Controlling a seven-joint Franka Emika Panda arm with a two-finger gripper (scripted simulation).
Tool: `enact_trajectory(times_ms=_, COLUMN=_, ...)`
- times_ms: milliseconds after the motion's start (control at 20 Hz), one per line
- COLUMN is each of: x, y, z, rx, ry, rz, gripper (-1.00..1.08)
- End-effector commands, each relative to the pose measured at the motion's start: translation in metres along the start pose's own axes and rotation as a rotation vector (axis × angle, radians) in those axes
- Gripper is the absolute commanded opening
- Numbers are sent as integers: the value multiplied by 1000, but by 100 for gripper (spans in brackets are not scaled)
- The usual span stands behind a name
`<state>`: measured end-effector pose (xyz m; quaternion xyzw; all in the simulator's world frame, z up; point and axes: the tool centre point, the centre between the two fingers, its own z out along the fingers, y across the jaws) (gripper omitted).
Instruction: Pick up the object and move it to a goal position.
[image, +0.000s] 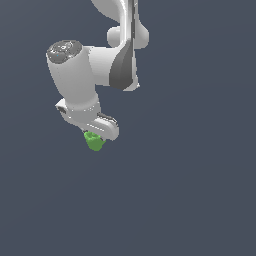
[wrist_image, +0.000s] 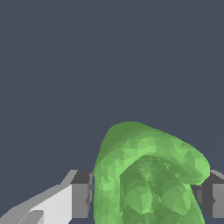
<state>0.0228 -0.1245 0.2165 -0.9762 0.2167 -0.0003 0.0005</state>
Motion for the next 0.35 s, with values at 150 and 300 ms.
enact_trajectory(times_ms=150, x=6, y=24, z=-19, rx=-1, ry=0, rz=-2, gripper=-100)
enact_trajectory(times_ms=300, x=7, y=26, z=-21, rx=-1, ry=0, rz=-2, gripper=-100)
